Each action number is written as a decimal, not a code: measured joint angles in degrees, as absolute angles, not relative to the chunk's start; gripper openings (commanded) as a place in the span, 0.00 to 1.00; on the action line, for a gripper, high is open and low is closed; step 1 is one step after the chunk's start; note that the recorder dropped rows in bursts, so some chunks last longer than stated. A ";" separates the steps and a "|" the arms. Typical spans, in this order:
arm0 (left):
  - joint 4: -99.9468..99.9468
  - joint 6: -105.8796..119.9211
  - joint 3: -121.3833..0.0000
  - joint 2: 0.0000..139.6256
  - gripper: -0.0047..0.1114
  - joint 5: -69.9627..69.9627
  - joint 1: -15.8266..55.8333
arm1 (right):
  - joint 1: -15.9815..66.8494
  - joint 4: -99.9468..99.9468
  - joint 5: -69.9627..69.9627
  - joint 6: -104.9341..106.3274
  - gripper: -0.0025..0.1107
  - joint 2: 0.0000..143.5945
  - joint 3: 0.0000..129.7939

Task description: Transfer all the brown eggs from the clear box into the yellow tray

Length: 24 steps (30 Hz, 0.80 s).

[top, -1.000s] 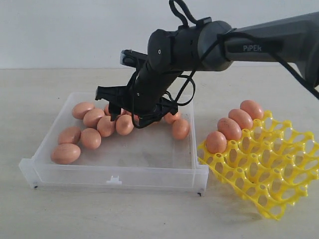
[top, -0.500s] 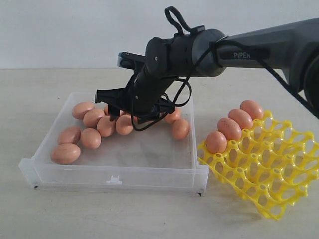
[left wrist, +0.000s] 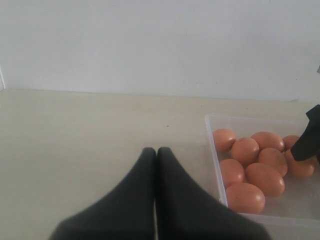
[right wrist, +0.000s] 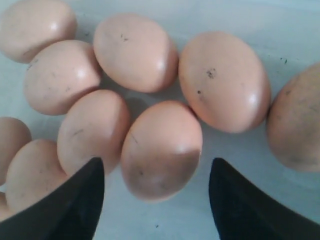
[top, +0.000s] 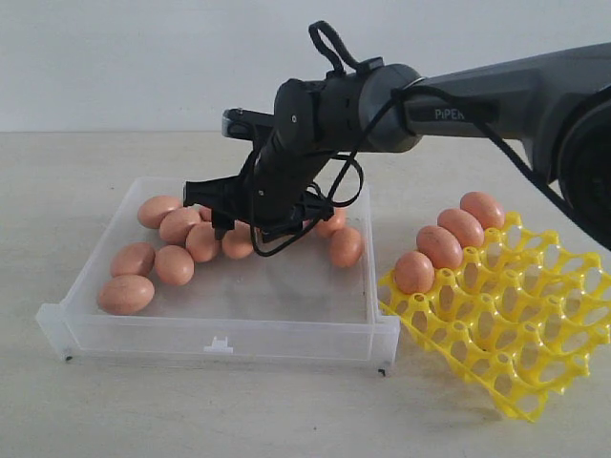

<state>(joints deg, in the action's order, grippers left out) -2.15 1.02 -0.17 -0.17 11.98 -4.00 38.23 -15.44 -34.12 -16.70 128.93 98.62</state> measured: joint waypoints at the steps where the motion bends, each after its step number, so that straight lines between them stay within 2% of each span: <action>1: -2.15 1.02 -0.17 -0.17 0.00 11.98 -4.00 | 38.23 -15.44 -34.20 -16.58 0.53 129.06 98.62; 24: -2.15 1.02 -0.17 -0.17 0.00 11.98 -4.00 | 38.23 -15.44 -35.22 -13.67 0.53 132.10 103.71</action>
